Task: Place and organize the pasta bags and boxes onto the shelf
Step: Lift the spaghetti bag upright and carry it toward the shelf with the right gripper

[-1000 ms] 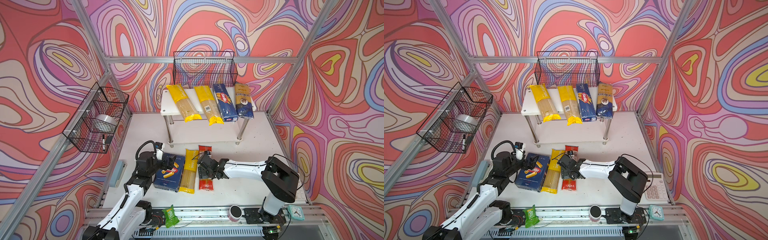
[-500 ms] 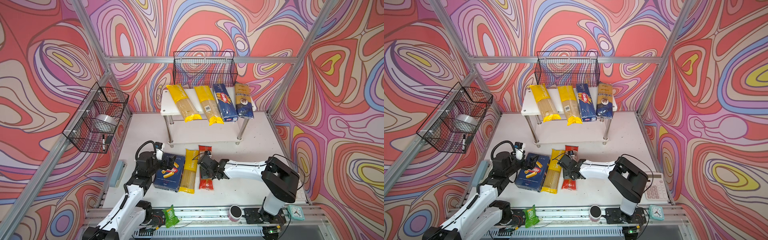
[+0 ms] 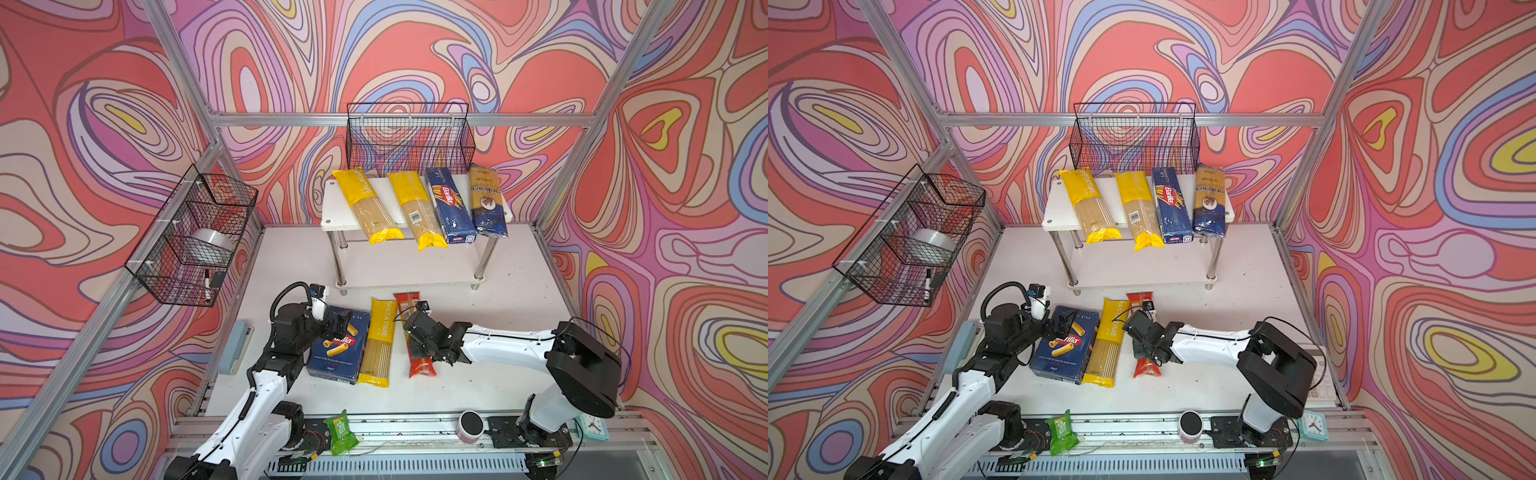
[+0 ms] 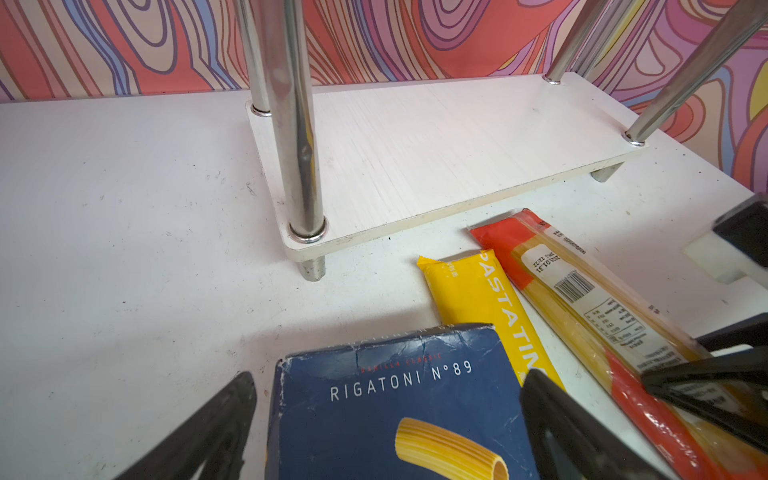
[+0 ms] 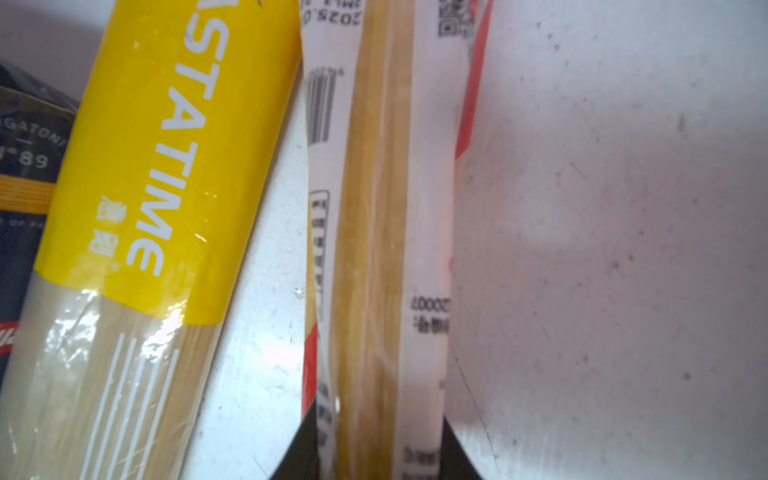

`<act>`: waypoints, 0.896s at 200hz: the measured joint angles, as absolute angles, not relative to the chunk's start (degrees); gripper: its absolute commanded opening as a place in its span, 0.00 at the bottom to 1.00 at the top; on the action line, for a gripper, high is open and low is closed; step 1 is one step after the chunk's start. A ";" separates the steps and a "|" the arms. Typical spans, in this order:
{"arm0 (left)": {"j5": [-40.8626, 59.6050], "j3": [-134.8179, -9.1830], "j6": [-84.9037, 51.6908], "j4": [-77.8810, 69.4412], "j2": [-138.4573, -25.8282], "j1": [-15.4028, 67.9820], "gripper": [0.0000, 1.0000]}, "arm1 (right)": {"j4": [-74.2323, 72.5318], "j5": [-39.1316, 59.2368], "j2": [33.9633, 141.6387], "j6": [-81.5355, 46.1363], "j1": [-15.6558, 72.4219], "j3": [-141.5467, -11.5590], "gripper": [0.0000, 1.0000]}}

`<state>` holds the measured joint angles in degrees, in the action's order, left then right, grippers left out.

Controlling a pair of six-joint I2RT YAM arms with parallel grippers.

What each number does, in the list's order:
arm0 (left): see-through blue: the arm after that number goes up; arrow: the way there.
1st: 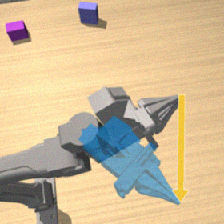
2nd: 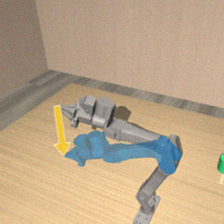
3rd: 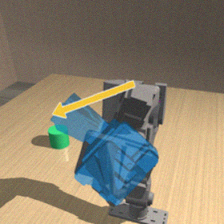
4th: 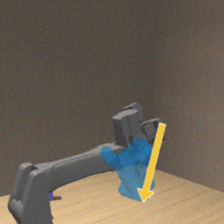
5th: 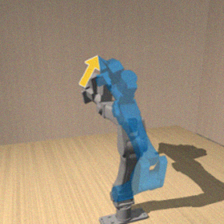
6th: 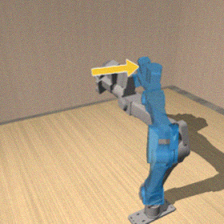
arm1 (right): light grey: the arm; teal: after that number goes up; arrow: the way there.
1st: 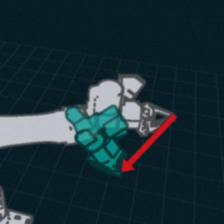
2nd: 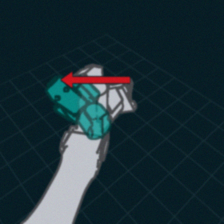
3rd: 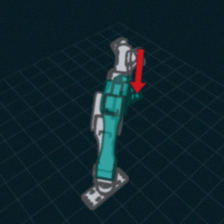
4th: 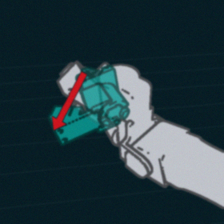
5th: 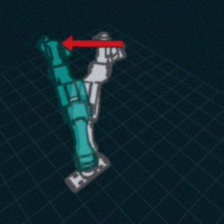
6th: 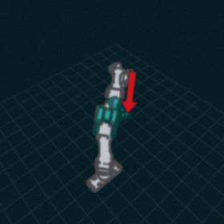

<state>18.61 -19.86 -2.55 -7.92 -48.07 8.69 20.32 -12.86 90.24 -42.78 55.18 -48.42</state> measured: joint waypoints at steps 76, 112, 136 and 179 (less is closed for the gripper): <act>18.61 -19.86 -2.55 -7.92 -47.66 8.69 1.00 | 21.02 -14.52 82.59 -41.32 55.20 -44.16 0.04; 18.61 -19.86 -2.55 -7.95 -47.66 8.69 1.00 | 21.52 -17.52 77.95 -39.83 55.13 -43.90 0.04; 18.61 -19.86 -2.55 -7.95 -47.66 8.69 1.00 | 21.45 -19.09 76.16 -38.79 54.43 -43.90 0.05; 18.61 -19.86 -2.55 -7.95 -47.66 8.69 1.00 | 22.02 -19.16 75.70 -36.12 50.52 -43.90 0.05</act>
<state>18.61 -19.86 -2.55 -7.94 -47.66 8.69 22.02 -19.16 75.70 -36.12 50.52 -43.90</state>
